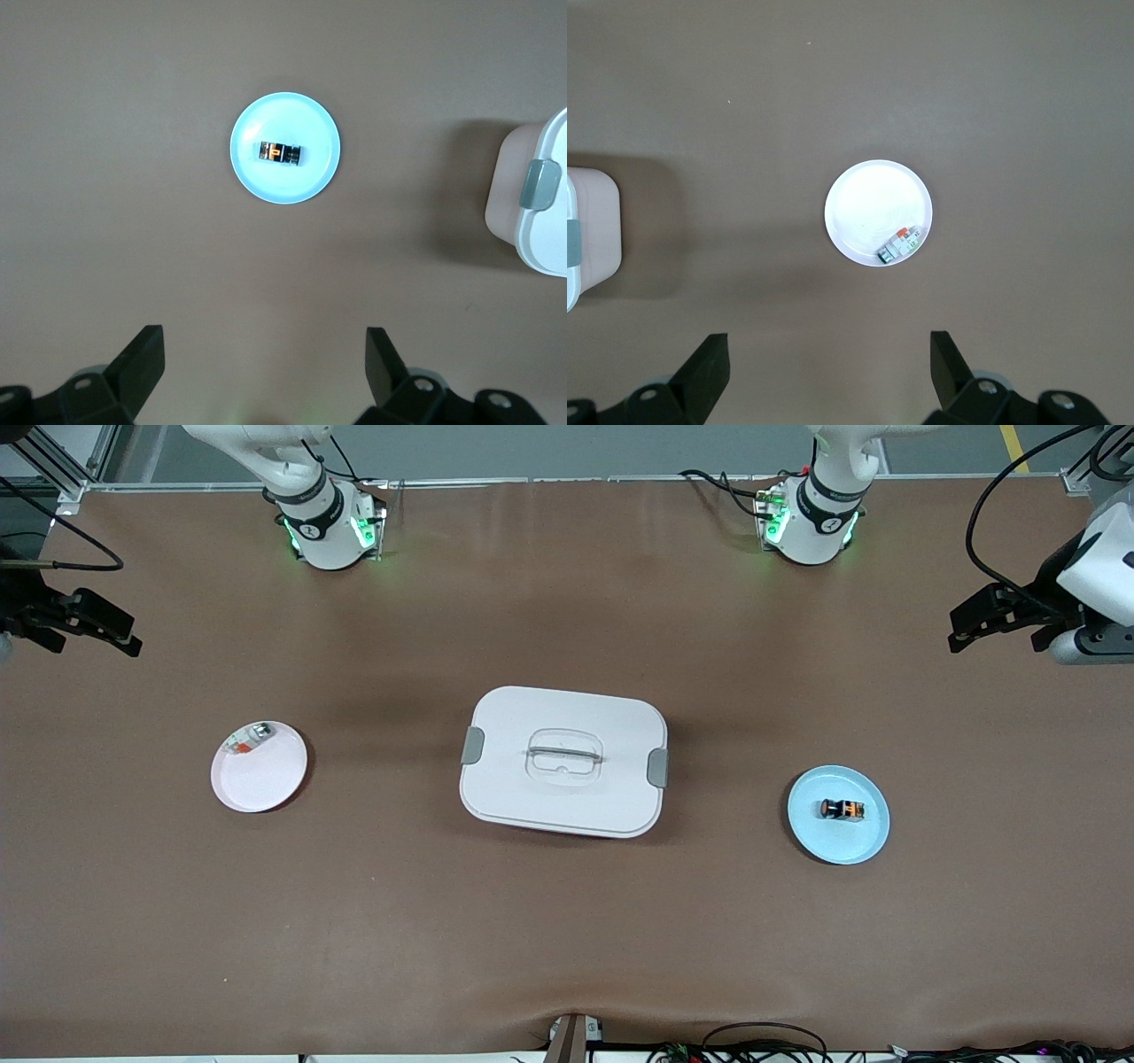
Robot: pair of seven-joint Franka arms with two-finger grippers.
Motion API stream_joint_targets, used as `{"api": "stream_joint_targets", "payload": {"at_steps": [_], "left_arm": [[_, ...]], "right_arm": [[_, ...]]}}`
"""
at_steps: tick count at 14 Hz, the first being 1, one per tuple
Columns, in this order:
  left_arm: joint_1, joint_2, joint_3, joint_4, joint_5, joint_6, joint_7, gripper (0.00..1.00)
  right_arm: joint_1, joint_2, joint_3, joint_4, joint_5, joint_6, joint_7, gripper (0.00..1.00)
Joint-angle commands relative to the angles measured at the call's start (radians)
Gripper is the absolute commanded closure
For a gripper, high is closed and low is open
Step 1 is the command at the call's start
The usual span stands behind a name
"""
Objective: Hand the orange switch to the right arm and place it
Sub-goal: 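Move the left gripper toward the light-blue plate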
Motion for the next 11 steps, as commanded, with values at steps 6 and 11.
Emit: {"api": "stream_joint_targets", "payload": {"at_steps": [6,11], "left_arm": [[0.016,0.023,0.004,0.012,0.0,-0.002,0.01,0.0],[0.036,0.117,0.002,0.007,0.0,0.083,0.022,0.0]], "right_arm": [[-0.014,-0.002,0.008,0.01,0.013,-0.012,-0.007,0.0],[-0.014,-0.002,0.008,0.01,0.011,-0.012,-0.007,0.0]]}}
